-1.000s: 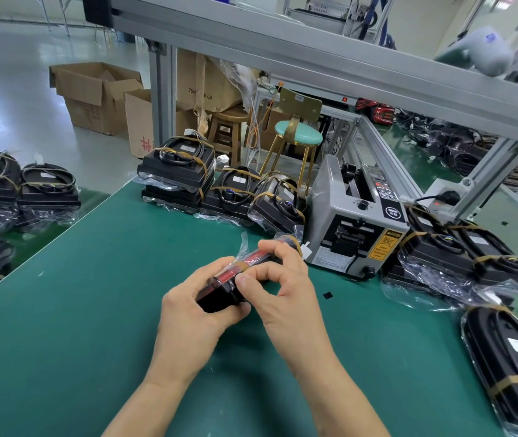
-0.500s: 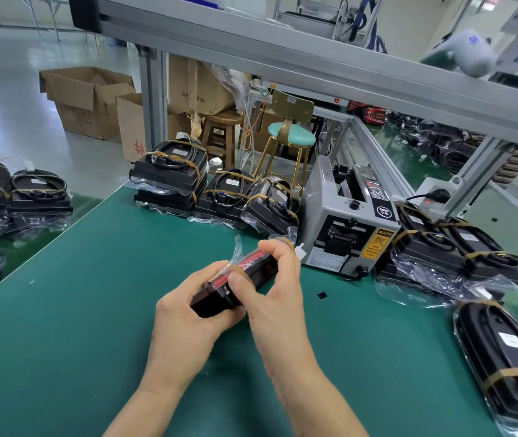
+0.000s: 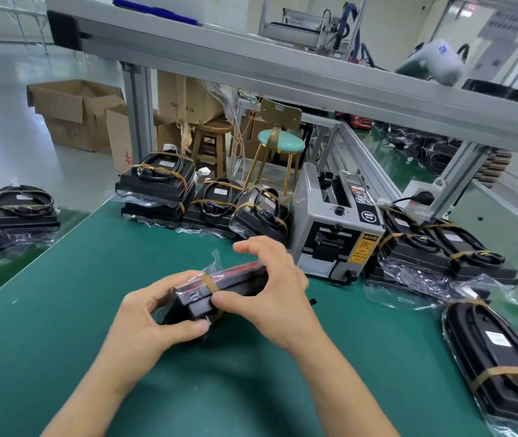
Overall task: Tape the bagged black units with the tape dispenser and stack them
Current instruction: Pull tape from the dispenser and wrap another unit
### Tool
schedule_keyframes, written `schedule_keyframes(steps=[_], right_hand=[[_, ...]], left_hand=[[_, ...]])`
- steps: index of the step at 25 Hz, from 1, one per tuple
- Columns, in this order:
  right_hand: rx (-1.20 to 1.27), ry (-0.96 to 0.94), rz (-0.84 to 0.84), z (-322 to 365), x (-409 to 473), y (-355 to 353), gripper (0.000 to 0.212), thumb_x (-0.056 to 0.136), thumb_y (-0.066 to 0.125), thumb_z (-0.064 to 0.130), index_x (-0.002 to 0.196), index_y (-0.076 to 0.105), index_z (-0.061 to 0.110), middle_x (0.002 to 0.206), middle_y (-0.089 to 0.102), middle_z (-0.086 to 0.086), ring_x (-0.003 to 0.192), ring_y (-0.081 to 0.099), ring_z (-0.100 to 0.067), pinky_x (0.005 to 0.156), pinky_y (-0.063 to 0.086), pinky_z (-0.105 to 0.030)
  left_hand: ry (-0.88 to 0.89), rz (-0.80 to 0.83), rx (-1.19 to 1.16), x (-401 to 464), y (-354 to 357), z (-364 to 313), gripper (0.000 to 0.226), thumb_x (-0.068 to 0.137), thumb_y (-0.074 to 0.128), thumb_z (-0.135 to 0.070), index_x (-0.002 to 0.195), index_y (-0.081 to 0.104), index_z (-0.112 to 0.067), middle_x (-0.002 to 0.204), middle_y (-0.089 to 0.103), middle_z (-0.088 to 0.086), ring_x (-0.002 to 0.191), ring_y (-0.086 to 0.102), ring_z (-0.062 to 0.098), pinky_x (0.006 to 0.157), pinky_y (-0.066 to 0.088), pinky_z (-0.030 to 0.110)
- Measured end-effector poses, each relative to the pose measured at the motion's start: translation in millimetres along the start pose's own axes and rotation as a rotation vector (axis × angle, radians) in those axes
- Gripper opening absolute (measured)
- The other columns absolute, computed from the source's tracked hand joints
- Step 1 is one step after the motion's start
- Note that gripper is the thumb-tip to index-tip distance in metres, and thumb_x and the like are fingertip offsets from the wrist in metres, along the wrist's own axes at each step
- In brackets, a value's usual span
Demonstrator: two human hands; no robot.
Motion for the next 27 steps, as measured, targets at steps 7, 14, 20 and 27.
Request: schedule_keyframes(steps=[7, 14, 20, 27], right_hand=[[0.280, 0.125, 0.168, -52.5, 8.1, -16.8, 0.028, 0.089, 0.066, 0.012, 0.105, 0.066, 0.034, 0.114, 0.065, 0.011, 0.107, 0.057, 0.001, 0.097, 0.040, -0.024], [0.462, 0.146, 0.087, -61.0, 13.8, -16.6, 0.010, 0.086, 0.068, 0.005, 0.090, 0.074, 0.012, 0.085, 0.071, 0.000, 0.078, 0.061, -0.008, 0.079, 0.048, -0.022], [0.081, -0.066, 0.071, -35.1, 18.9, -24.0, 0.009, 0.091, 0.063, 0.011, 0.087, 0.071, 0.011, 0.080, 0.063, 0.012, 0.077, 0.054, 0.001, 0.081, 0.043, -0.019], [0.307, 0.009, 0.084, -41.3, 5.9, -15.6, 0.017, 0.083, 0.075, 0.016, 0.077, 0.068, 0.030, 0.073, 0.064, 0.016, 0.068, 0.054, 0.005, 0.070, 0.041, -0.013]], left_hand=[[-0.064, 0.052, -0.027, -2.1, -18.1, 5.3, 0.069, 0.047, 0.076, -0.006, 0.111, 0.069, -0.030, 0.117, 0.068, -0.005, 0.113, 0.061, 0.011, 0.097, 0.046, 0.023], [0.523, 0.090, 0.915, -5.1, 66.5, -84.4, 0.062, 0.068, 0.065, -0.032, 0.129, 0.055, -0.024, 0.134, 0.053, -0.008, 0.127, 0.046, 0.016, 0.109, 0.027, 0.036], [0.110, 0.009, 0.900, 25.1, 52.8, -60.2, 0.021, 0.084, 0.066, -0.035, 0.104, 0.067, -0.038, 0.100, 0.070, -0.016, 0.097, 0.063, 0.020, 0.077, 0.043, 0.029], [0.082, -0.101, 0.996, 40.0, 50.3, -60.1, 0.008, 0.086, 0.061, -0.036, 0.082, 0.067, -0.033, 0.081, 0.071, -0.005, 0.083, 0.060, 0.026, 0.065, 0.038, 0.030]])
Point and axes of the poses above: each hand's wrist, its own x-axis towards the middle knuckle, its own y-axis out of the palm, z = x × y, the point moved 10 cm from there along x, towards the middle knuckle
